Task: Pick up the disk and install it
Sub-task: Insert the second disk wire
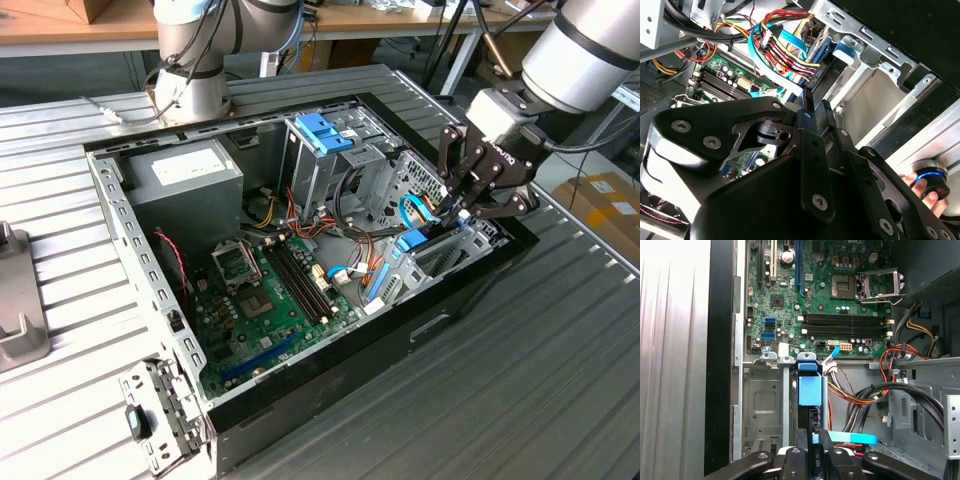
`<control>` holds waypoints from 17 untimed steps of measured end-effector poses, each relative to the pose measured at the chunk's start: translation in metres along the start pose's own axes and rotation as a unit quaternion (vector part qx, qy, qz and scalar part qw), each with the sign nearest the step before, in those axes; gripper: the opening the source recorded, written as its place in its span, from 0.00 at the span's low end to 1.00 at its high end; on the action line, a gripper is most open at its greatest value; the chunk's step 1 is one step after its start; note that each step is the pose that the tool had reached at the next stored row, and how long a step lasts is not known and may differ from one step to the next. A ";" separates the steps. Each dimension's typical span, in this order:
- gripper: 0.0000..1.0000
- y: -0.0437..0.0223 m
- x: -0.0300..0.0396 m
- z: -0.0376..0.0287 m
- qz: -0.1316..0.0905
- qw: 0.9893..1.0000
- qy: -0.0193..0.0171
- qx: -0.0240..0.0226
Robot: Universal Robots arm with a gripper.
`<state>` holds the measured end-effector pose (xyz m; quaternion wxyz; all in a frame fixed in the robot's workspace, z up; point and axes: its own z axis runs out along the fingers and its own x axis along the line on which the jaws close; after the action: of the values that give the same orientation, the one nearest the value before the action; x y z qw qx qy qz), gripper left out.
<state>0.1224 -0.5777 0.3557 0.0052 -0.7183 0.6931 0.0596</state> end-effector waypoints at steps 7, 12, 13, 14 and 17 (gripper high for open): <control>0.10 -0.0021 -0.0034 0.0066 0.000 1.000 -0.001 -0.005; 0.10 -0.0049 -0.0030 0.0121 0.001 1.000 -0.001 -0.012; 0.10 -0.0050 -0.0029 0.0126 0.001 1.000 -0.001 -0.012; 0.10 -0.0051 -0.0029 0.0128 0.001 1.000 -0.001 -0.012; 0.10 -0.0047 -0.0034 0.0078 0.001 1.000 -0.002 -0.012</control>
<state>0.1264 -0.5734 0.3479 -0.0022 -0.7175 0.6931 0.0694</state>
